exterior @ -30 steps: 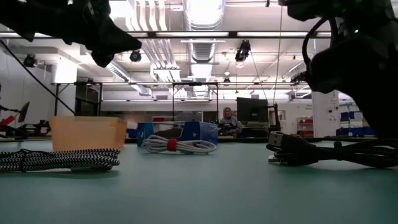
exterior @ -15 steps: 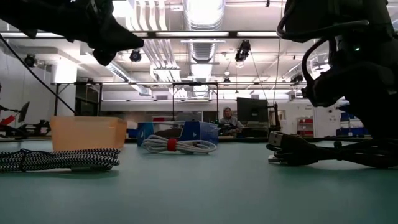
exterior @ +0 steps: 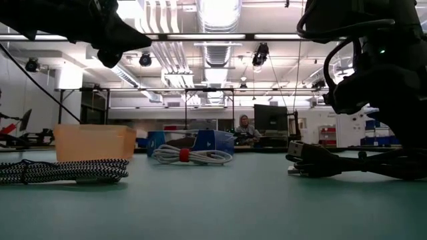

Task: Pick and place USB-C Cables
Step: Put the red and black charger cable into the orange bin

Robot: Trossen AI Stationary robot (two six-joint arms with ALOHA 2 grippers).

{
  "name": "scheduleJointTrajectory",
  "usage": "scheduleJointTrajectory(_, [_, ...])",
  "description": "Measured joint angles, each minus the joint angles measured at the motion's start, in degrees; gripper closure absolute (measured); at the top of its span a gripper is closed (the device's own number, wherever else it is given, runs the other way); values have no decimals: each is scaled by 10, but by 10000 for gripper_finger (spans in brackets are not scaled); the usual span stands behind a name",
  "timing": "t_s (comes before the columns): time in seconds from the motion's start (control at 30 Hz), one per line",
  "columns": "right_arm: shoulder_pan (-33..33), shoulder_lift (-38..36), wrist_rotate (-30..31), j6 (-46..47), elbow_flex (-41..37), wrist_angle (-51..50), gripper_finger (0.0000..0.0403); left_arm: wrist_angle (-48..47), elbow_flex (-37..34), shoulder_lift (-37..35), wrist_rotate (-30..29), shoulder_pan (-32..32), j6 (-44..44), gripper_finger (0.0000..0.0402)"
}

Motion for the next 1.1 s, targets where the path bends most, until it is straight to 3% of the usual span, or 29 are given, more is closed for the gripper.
scheduleJointTrajectory(0.27, [0, -48, 9, -4, -1, -8, 388, 3, 0, 0, 0, 0, 0, 396])
scheduleJointTrajectory(0.6, [-23, -127, 118, -36, 0, -5, 389, 48, -1, 2, -1, 0, 16, 396])
scheduleJointTrajectory(0.83, [-66, -177, 210, -152, 0, 15, 390, 170, -3, 37, -1, -2, 25, 396])
scheduleJointTrajectory(1.1, [-144, -198, 232, -358, 0, 151, 390, 309, -3, 91, 0, -2, 43, 396])
